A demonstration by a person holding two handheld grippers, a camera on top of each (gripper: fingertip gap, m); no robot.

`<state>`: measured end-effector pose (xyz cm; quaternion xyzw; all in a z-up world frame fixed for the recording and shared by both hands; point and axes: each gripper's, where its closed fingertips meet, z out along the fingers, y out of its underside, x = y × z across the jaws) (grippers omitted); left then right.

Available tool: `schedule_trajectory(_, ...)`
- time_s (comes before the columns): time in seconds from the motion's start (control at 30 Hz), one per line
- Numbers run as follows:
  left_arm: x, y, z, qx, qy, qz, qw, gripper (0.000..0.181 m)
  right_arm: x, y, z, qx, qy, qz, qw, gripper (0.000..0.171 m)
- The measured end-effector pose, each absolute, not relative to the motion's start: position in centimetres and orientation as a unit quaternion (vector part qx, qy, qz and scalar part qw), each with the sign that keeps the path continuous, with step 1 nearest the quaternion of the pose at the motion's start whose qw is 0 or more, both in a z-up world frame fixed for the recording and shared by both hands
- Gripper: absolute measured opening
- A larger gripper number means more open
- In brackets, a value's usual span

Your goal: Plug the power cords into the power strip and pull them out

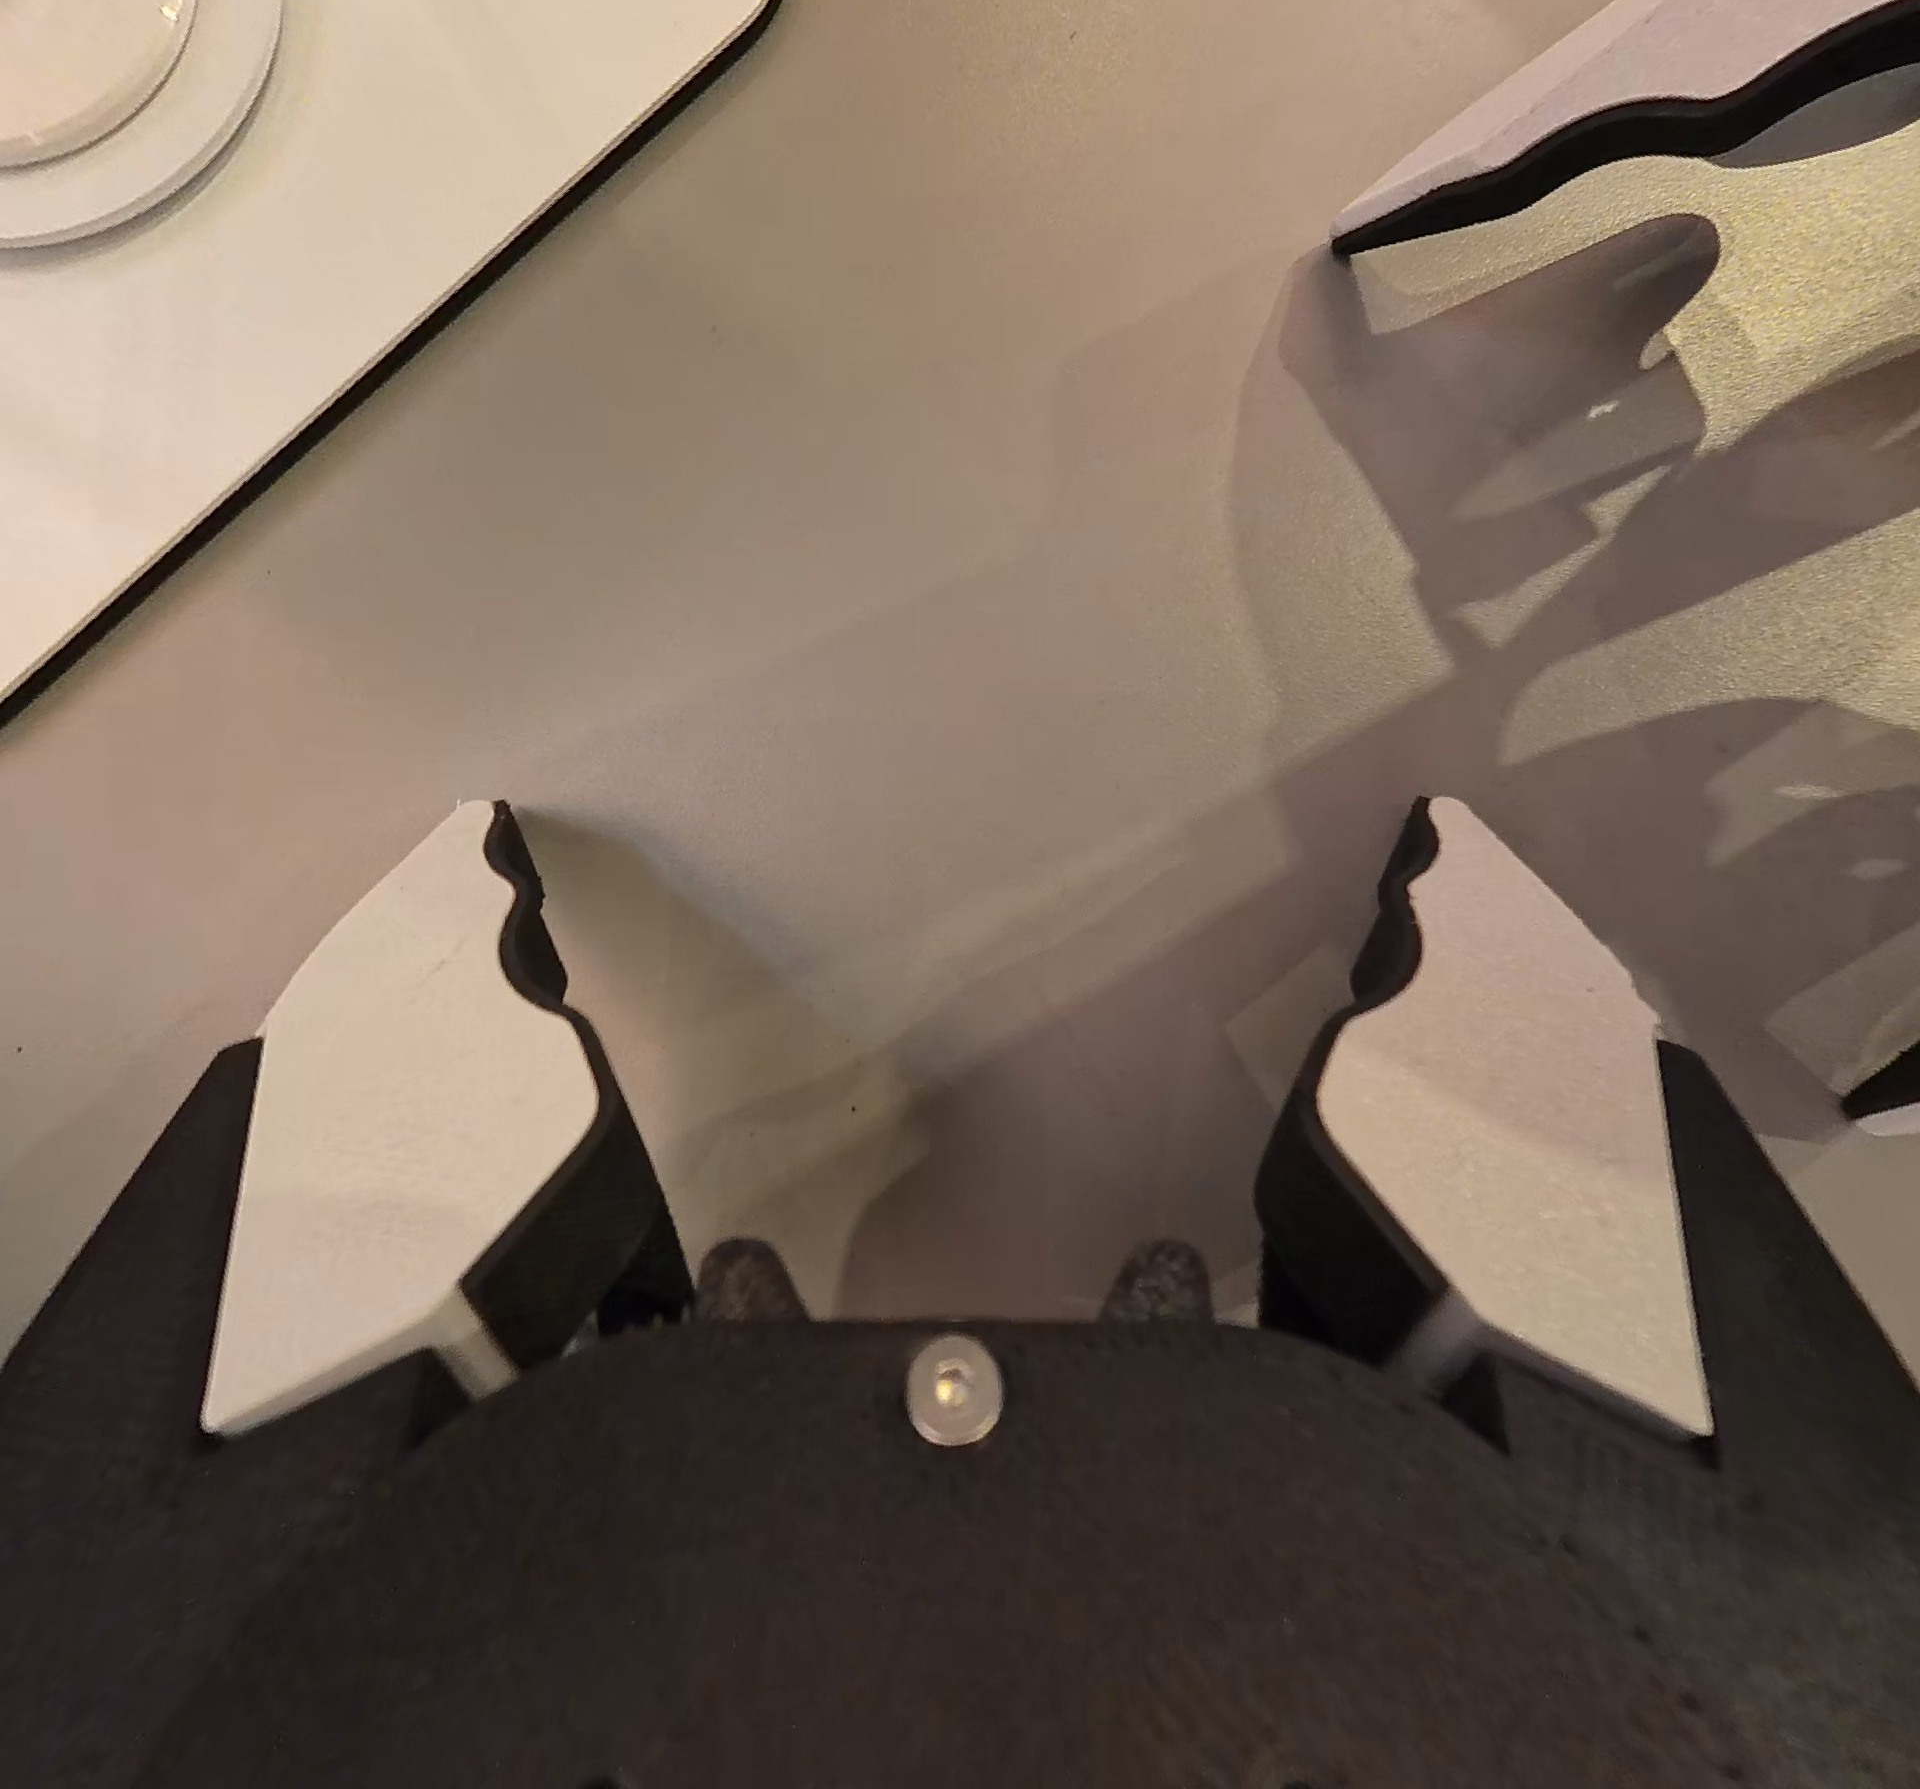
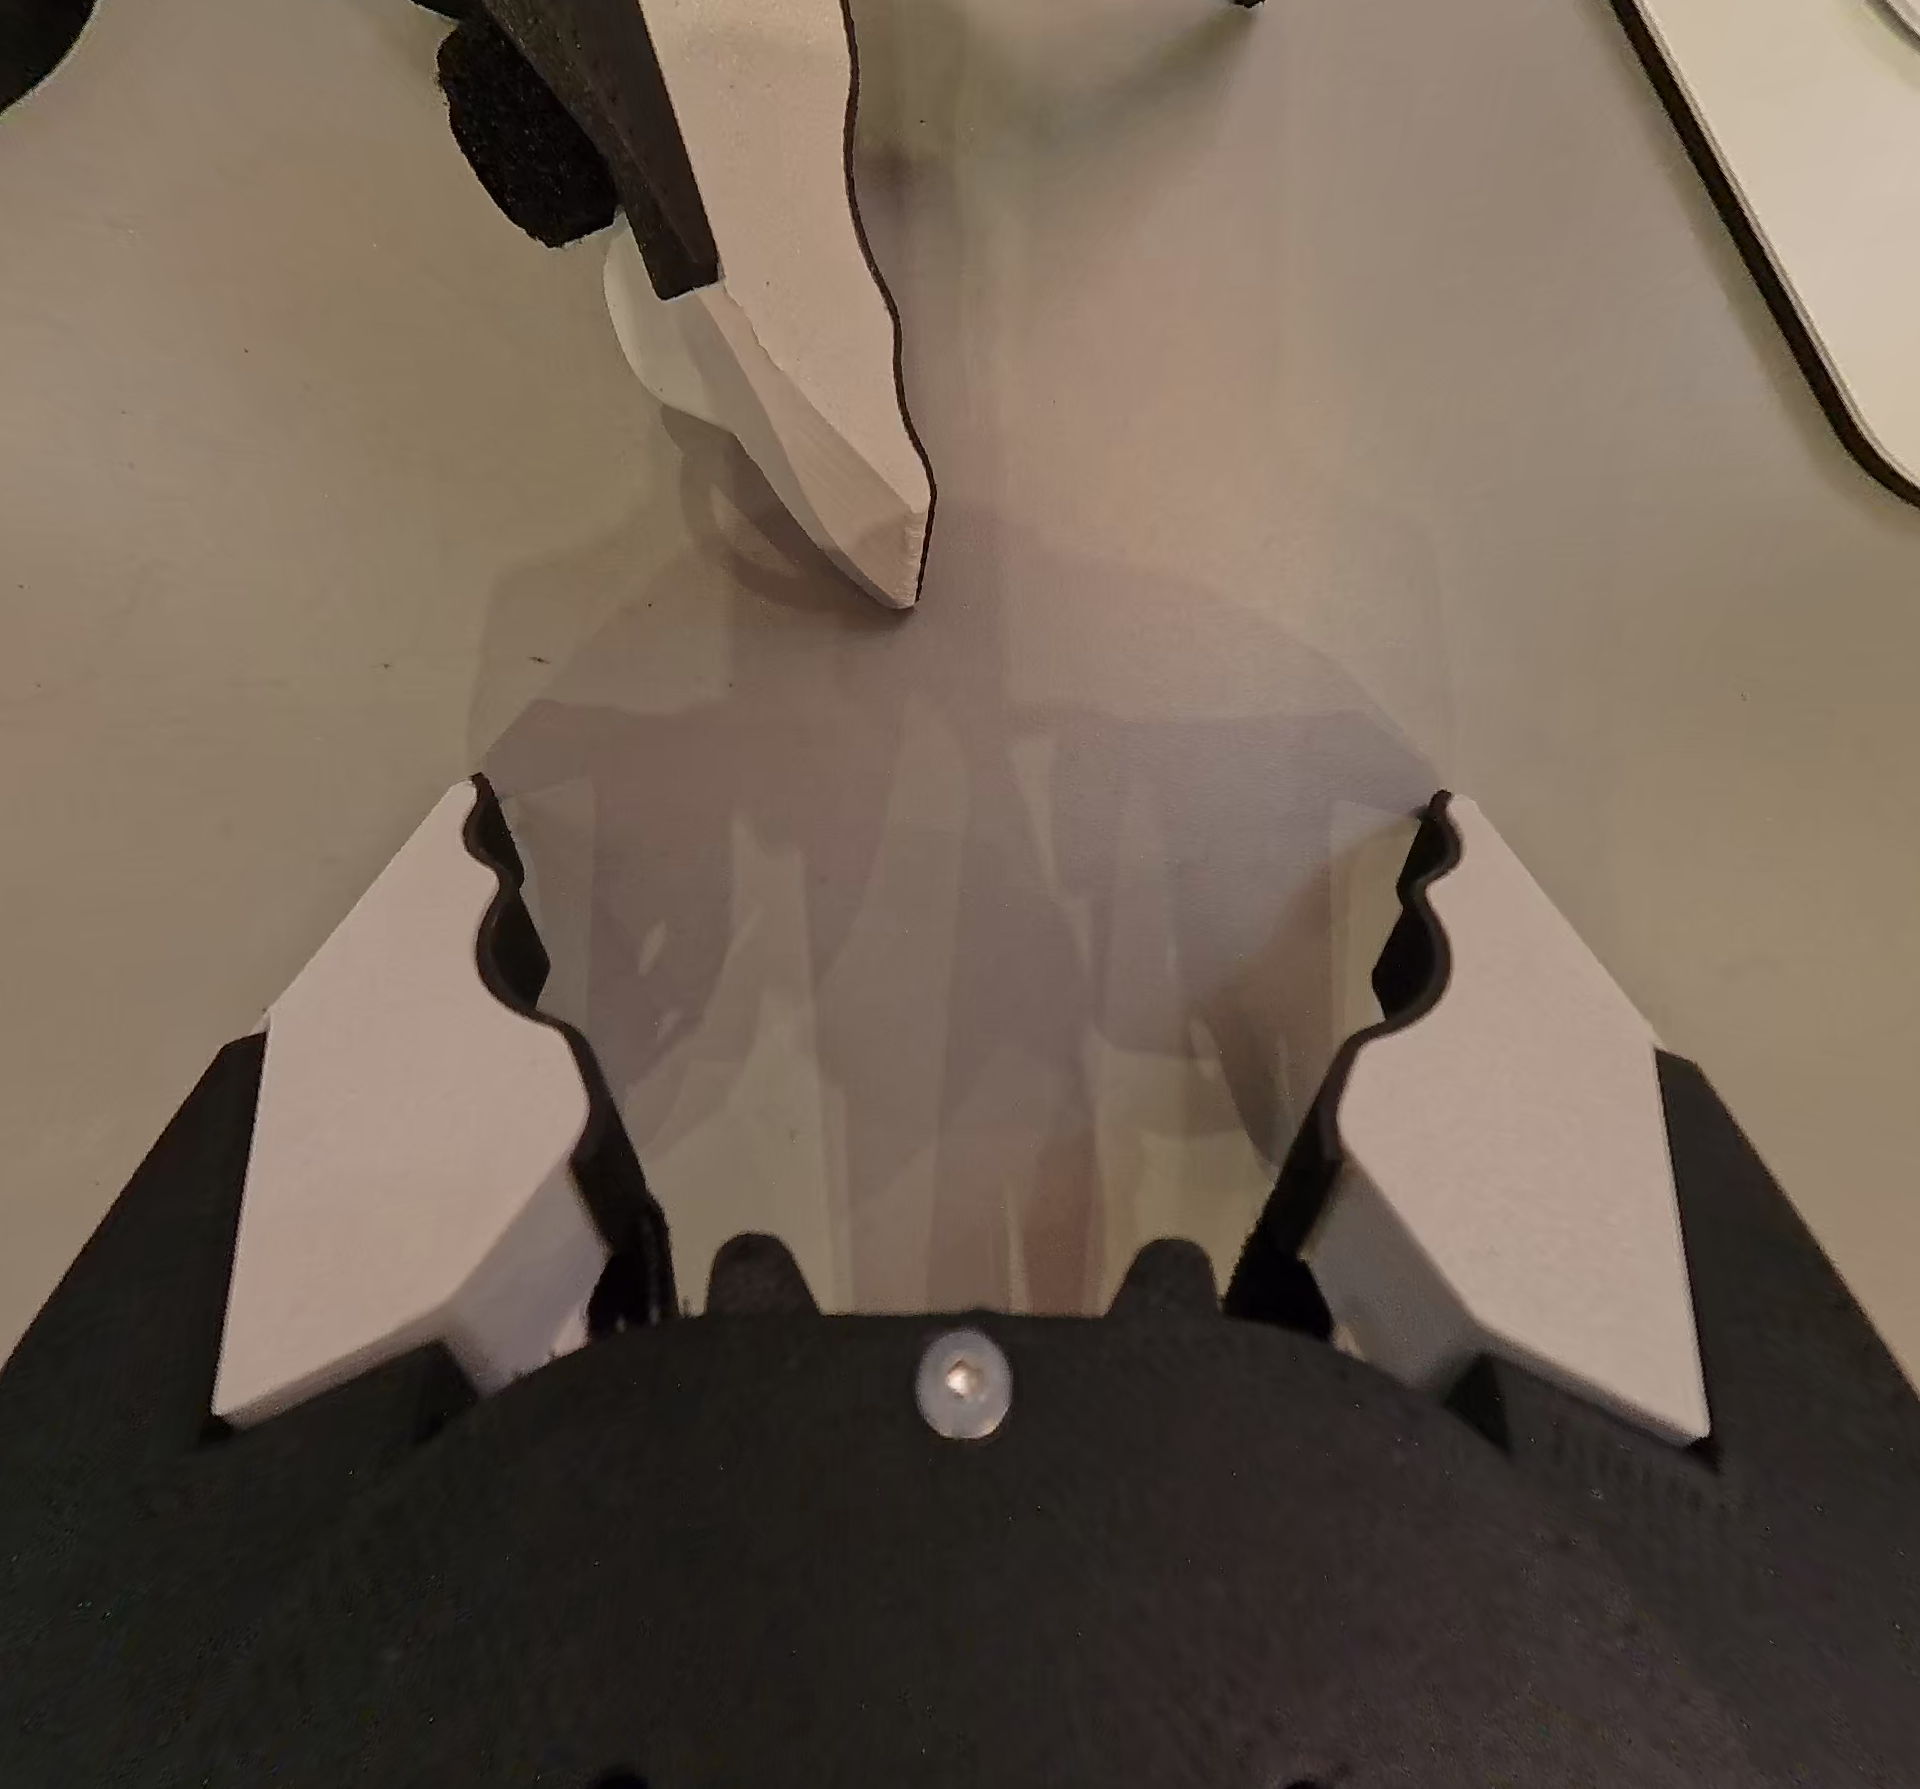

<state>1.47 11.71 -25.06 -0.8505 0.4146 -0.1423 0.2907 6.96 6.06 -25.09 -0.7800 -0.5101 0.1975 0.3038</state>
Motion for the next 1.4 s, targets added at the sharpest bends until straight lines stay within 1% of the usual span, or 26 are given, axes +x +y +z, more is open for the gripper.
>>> schedule_trajectory(1.4, 1.0, 12.4, -30.5, -0.85, 0.415, -0.142, 0.292, 0.145, 7.0, 6.0, -30.4, -0.78, -0.51, 0.197, 0.304, 0.159)
